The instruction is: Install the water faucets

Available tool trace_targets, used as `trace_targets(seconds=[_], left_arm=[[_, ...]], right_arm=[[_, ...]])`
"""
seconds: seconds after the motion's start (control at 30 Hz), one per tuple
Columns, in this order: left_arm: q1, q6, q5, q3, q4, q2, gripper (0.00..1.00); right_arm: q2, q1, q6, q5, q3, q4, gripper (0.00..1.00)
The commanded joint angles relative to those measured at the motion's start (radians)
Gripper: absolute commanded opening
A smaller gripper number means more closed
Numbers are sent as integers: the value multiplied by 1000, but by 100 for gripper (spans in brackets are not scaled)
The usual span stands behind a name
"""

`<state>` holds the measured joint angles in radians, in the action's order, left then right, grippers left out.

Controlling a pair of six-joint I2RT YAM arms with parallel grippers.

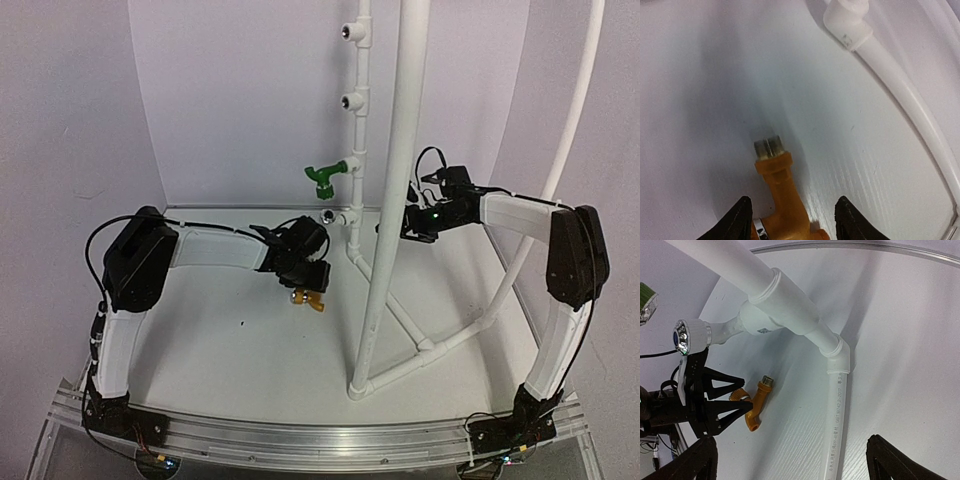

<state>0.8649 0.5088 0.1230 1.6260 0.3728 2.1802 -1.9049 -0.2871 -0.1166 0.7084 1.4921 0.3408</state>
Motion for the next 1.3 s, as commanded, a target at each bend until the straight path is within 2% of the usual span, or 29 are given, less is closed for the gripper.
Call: trace_targets(seconds=[0.0, 0.2, 0.43, 0.6, 0.7, 0.83, 0.97, 1.07, 1.17, 1.27], left_arm=[[17, -16, -35, -106, 22, -84, 56], [19, -4, -6, -251, -66, -211, 64], [23, -167, -118, -220, -5, -189, 57], [21, -257, -138, -131, 134, -130, 51], [20, -214, -132, -81, 181, -103, 56], [21, -100, -128, -96, 165, -104, 60], [21, -5, -57, -85, 195, -76, 61], [22, 26, -57, -58, 219, -36, 62], [22, 17, -71, -30, 238, 0, 58], [23, -48, -95, -30, 231, 3, 46]], right_arm=[[26, 0, 23, 22, 11, -16, 98], [25, 0, 28, 23, -4, -16, 98], [22, 0, 43, 34, -31, -14, 98], [12, 0, 55, 39, -27, -11, 98], [16, 0, 63, 36, -22, -7, 98], [18, -1, 60, 36, -21, -7, 98], [19, -1, 57, 34, -23, -8, 98], [14, -1, 57, 31, -20, -8, 98], [11, 0, 63, 35, -17, -7, 98], [14, 0, 92, 44, -21, -5, 98]])
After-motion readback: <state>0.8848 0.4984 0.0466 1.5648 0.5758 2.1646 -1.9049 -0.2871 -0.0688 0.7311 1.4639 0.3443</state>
